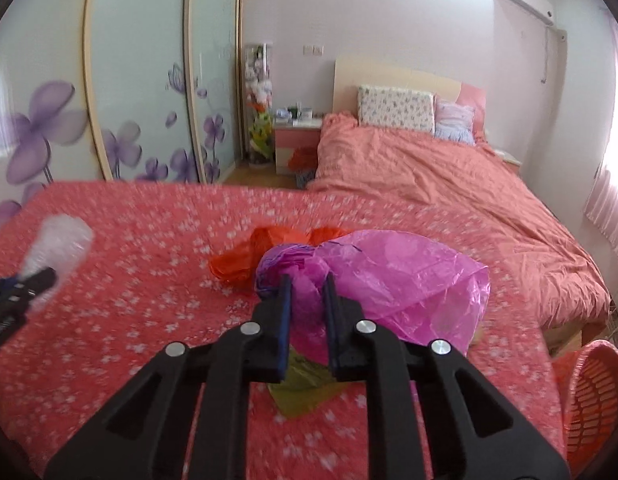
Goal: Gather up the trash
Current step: 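Carry the bubble wrap and pink bag over the orange basket and open both grippers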
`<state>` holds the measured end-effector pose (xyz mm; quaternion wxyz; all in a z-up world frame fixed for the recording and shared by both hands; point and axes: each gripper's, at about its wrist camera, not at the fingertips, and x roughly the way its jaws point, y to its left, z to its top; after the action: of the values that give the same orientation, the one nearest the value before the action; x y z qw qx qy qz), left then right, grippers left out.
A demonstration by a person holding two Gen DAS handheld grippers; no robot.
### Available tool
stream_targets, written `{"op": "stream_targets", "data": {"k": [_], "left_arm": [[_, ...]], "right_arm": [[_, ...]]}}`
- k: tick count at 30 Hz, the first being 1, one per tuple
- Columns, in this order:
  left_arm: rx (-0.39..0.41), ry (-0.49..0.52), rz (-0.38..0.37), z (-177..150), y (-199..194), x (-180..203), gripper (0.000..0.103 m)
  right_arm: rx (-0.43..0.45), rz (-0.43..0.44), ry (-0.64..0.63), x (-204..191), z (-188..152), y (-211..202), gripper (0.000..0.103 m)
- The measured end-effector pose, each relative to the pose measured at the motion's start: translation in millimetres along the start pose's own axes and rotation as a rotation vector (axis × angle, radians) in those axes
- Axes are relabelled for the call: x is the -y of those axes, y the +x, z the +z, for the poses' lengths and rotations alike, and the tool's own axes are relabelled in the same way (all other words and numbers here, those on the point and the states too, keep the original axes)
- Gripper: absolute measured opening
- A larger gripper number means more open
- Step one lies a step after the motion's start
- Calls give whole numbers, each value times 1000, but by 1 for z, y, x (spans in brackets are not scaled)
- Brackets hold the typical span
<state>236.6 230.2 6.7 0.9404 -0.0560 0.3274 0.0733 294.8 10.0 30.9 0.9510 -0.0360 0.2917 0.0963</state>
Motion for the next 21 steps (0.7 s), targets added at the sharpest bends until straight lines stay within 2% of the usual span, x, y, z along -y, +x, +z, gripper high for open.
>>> {"op": "stream_targets", "data": {"k": [6, 11, 21], "left_arm": [[24, 41, -42, 4, -22, 27, 27], [44, 79, -90, 6, -41, 57, 27], [58, 170, -205, -1, -69, 123, 28]], "right_arm": [[66, -4, 48, 31, 3, -56, 15], [104, -13, 113, 63, -8, -97, 15], [121, -53, 200, 115, -45, -138, 16]]}}
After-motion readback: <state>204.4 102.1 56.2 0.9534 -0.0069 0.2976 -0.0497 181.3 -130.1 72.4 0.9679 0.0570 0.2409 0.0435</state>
